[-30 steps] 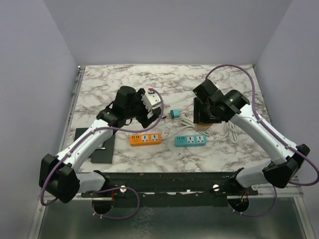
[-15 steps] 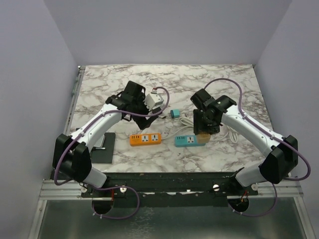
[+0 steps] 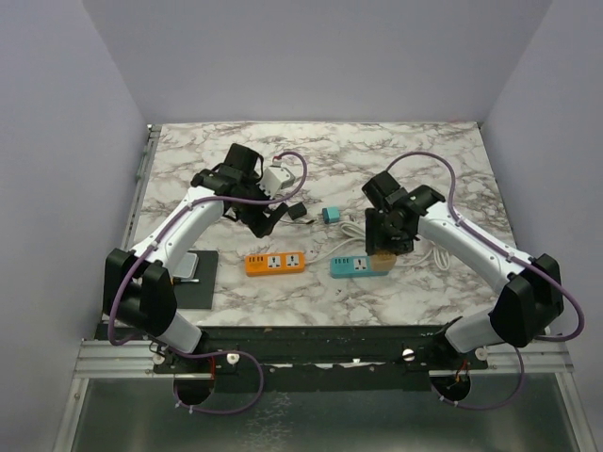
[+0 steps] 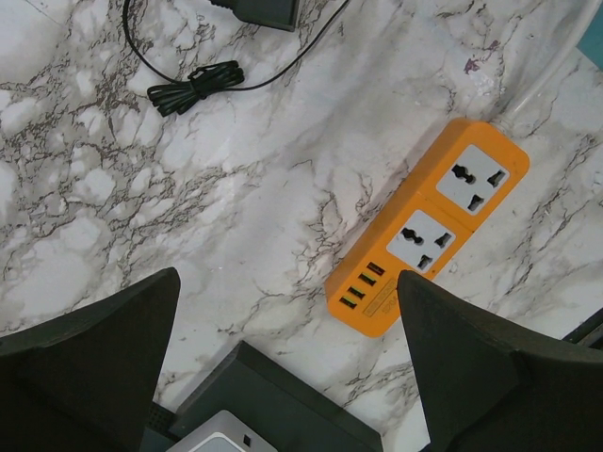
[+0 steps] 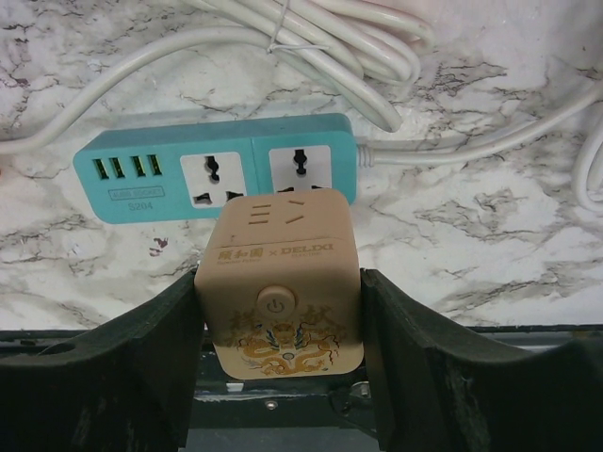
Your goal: Insert the plug
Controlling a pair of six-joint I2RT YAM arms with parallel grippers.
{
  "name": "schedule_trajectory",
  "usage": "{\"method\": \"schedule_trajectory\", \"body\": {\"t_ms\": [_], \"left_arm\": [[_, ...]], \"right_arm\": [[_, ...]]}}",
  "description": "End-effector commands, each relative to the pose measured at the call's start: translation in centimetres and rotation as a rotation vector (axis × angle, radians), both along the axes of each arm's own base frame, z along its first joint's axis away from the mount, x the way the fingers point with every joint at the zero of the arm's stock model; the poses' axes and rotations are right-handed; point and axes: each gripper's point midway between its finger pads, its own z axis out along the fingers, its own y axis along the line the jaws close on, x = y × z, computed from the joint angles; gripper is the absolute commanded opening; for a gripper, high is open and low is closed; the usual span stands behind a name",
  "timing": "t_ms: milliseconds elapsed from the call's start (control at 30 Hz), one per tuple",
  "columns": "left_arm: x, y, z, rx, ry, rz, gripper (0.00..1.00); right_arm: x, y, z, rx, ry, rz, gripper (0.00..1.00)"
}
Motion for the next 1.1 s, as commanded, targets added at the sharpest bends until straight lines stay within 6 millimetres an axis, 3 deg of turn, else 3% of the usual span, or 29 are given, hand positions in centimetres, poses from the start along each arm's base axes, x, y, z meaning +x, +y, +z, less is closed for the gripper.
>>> {"method": "schedule_trajectory", "body": {"t_ms": [0, 400, 1067], "left_arm": [[-0.2, 0.2, -0.2, 0.004, 0.018, 0.023, 0.99], [-0.6, 0.8, -0.3, 0.016, -0.004, 0.022, 0.99], [-0.8, 1.0, -0.1, 0.024, -0.016, 0.02, 0.99]], "right_arm": [[1.1, 0.1, 0.0, 0.016, -0.06, -0.003, 0.01], [1.6, -1.1, -1.4, -0.045, -0.098, 0.002, 0.01], [1.1, -1.4, -2.6, -0.04, -0.099, 0.0, 0.01]]}}
